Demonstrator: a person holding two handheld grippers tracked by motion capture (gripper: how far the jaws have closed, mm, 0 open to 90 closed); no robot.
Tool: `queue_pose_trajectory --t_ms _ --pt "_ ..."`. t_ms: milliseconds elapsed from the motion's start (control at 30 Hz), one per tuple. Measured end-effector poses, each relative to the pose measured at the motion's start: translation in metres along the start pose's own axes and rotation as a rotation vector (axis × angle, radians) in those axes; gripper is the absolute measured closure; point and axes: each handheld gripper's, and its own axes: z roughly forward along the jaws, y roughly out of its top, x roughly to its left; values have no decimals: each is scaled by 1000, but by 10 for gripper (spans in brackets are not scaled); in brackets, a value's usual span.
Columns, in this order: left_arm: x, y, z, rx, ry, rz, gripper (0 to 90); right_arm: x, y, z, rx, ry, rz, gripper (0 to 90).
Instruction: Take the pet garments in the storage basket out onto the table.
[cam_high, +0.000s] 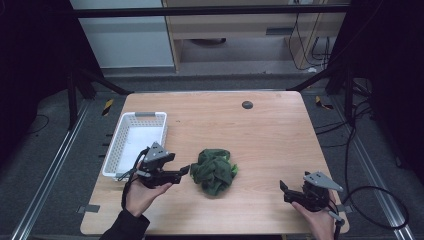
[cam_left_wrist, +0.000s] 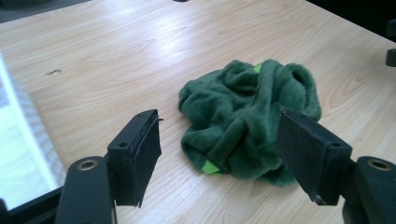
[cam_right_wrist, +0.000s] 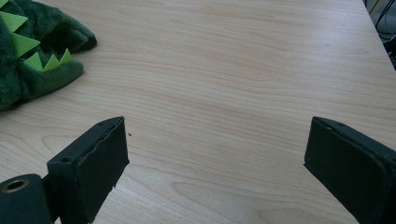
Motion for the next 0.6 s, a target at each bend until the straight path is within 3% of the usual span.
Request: queue_pose_trajectory --t_ms 400,600 --pt "13 -35 -22 -50 78 -62 319 0 0 0 0 -1 -1 61" --pt "16 -45 -25 -60 88 -81 319 -1 0 -1 -6 -6 2 57"
